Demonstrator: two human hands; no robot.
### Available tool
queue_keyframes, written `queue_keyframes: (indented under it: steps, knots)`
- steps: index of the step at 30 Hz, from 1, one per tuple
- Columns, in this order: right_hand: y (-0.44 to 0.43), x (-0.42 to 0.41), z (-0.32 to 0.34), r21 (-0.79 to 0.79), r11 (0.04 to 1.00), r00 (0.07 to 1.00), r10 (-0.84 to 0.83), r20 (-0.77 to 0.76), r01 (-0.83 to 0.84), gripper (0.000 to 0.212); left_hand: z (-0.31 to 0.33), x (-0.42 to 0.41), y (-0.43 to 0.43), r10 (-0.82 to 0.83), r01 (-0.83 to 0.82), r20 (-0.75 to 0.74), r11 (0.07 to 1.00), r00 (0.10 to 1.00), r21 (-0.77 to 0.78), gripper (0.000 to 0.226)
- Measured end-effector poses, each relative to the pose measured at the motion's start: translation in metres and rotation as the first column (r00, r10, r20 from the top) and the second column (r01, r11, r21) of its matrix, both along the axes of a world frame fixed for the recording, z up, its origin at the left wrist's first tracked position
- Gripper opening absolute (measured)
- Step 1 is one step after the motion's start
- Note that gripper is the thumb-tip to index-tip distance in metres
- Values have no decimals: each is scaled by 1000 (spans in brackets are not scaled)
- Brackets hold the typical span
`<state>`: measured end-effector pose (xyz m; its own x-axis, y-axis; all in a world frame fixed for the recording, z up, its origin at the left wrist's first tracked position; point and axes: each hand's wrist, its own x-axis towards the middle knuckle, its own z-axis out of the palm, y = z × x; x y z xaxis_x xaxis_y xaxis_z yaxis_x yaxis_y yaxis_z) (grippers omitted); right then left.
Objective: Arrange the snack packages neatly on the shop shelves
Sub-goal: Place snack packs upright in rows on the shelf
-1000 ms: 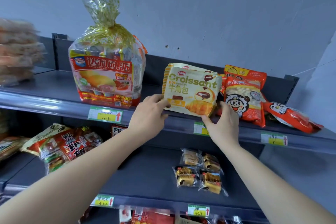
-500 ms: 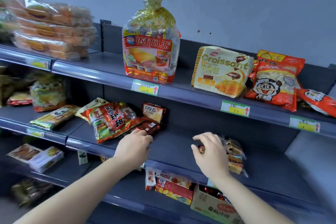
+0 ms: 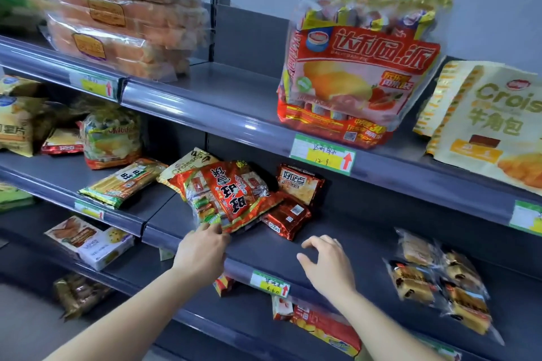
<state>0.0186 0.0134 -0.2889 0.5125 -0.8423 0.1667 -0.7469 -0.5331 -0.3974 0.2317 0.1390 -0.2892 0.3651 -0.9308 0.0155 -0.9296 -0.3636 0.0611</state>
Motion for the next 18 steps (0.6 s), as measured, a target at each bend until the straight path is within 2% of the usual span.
queue_keyframes:
  steps: [2, 6, 9, 13, 14, 16, 18]
  knots:
    - [-7, 30, -9, 54, 999, 1000, -9, -8, 9, 18, -13, 22, -12, 33, -33, -16, 999, 999, 39, 31]
    - [-18, 78, -28, 155, 988, 1000, -9, -18, 11, 16, -40, 55, -32, 147, -137, -138, 987, 979, 80, 59]
    - [-23, 106, -44, 251, 968, 1000, 6, -26, 1, 17, -58, 74, -46, 250, -233, -210, 967, 945, 101, 60]
    - [-27, 134, -63, 358, 934, 1000, -9, -30, 19, 19, -74, 88, -62, 301, -273, -158, 946, 940, 176, 56]
    - [-27, 139, -66, 386, 922, 999, -22, -28, 31, 21, -77, 90, -65, 310, -285, -199, 947, 930, 145, 49]
    - [-28, 149, -69, 482, 874, 997, -72, -3, 65, 31, -80, 93, -69, 307, -313, -375, 948, 875, 46, 37]
    - [-25, 158, -65, 650, 753, 982, -182, 56, 102, 49, -72, 87, -73, 226, -302, -547, 952, 806, -52, 28]
